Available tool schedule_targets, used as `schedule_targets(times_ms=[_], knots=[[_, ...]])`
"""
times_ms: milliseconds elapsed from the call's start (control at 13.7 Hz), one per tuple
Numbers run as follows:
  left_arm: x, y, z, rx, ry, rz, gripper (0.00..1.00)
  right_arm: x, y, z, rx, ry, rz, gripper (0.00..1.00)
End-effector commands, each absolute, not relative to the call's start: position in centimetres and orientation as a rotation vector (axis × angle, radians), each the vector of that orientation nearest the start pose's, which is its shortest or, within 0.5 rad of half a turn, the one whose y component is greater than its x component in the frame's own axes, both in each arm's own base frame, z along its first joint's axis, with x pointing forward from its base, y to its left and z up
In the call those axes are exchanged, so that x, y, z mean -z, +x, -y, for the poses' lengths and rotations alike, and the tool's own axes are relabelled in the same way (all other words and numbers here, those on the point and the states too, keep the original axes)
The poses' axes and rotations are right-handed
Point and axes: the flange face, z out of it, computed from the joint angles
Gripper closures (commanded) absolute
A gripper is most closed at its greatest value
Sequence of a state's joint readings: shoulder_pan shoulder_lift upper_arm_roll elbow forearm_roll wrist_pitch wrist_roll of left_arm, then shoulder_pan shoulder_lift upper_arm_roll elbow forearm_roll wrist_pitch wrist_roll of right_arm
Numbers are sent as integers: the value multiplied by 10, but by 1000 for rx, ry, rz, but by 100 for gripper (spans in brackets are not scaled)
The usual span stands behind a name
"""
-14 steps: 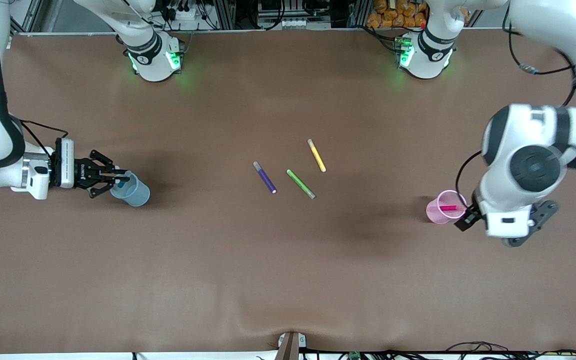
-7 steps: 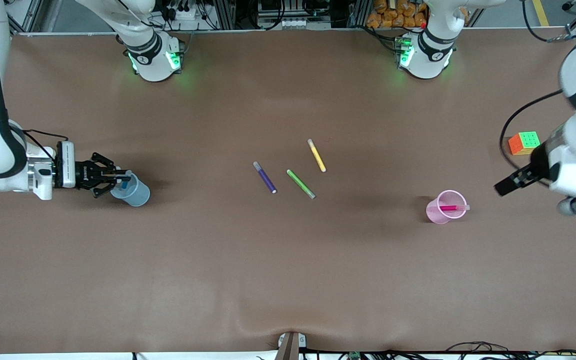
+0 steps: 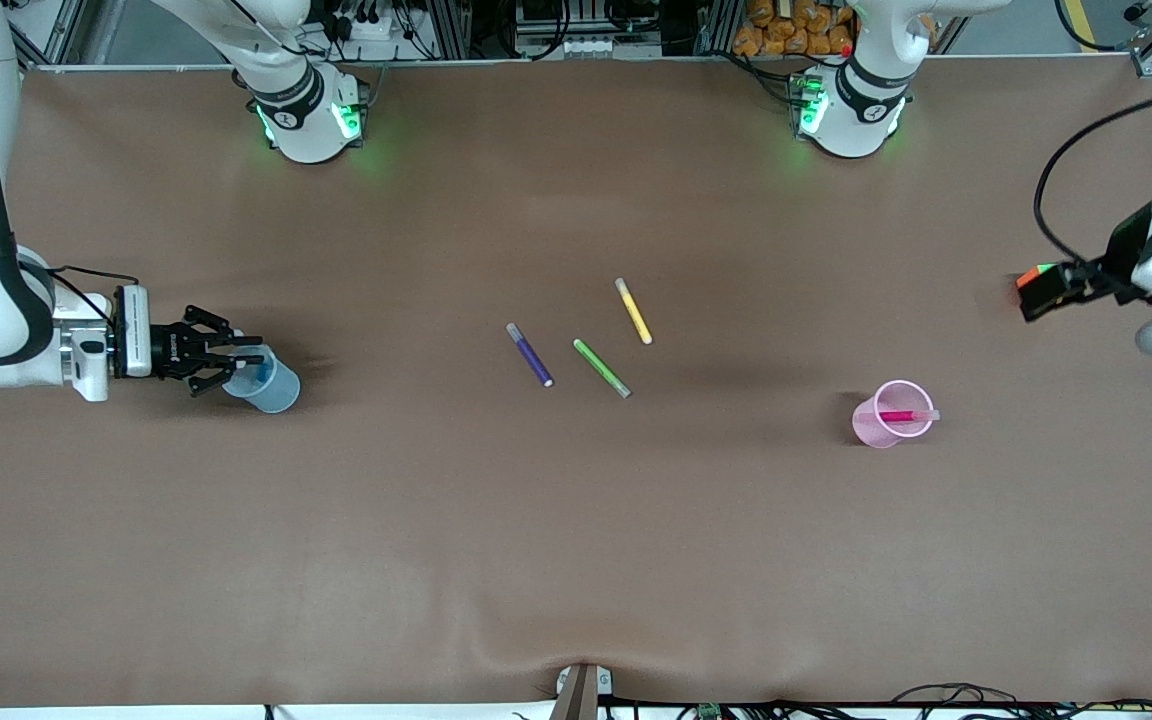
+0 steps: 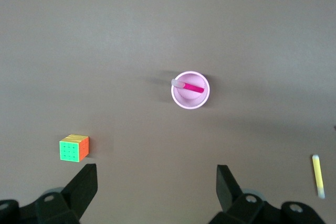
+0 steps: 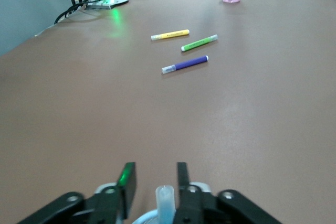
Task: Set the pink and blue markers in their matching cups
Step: 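Release the blue marker into the blue cup while the left gripper withdraws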
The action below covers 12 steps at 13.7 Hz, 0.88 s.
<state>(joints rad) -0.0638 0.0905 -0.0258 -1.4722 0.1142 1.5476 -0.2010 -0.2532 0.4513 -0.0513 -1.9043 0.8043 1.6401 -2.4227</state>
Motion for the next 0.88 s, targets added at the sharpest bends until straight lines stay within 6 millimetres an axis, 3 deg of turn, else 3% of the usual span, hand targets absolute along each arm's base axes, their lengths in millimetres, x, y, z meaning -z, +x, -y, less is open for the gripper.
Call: schedule_targets(times_ms=[0, 146, 366, 585, 805], knots=[[-638, 557, 32, -15, -3072, 121, 0, -277, 564, 105, 697, -1483, 1656, 0], [-649, 547, 19, -13, -3085, 82, 0, -307, 577, 105, 650, -1558, 1617, 0], [-653, 534, 18, -51, -3082, 79, 0, -370, 594, 104, 496, -1743, 1617, 0], [-656, 521, 18, -51, -3102, 77, 0, -430, 603, 78, 395, -1899, 1598, 0], [-655, 514, 15, -61, -3108, 85, 0, -476, 603, 40, 296, -2091, 1539, 0]])
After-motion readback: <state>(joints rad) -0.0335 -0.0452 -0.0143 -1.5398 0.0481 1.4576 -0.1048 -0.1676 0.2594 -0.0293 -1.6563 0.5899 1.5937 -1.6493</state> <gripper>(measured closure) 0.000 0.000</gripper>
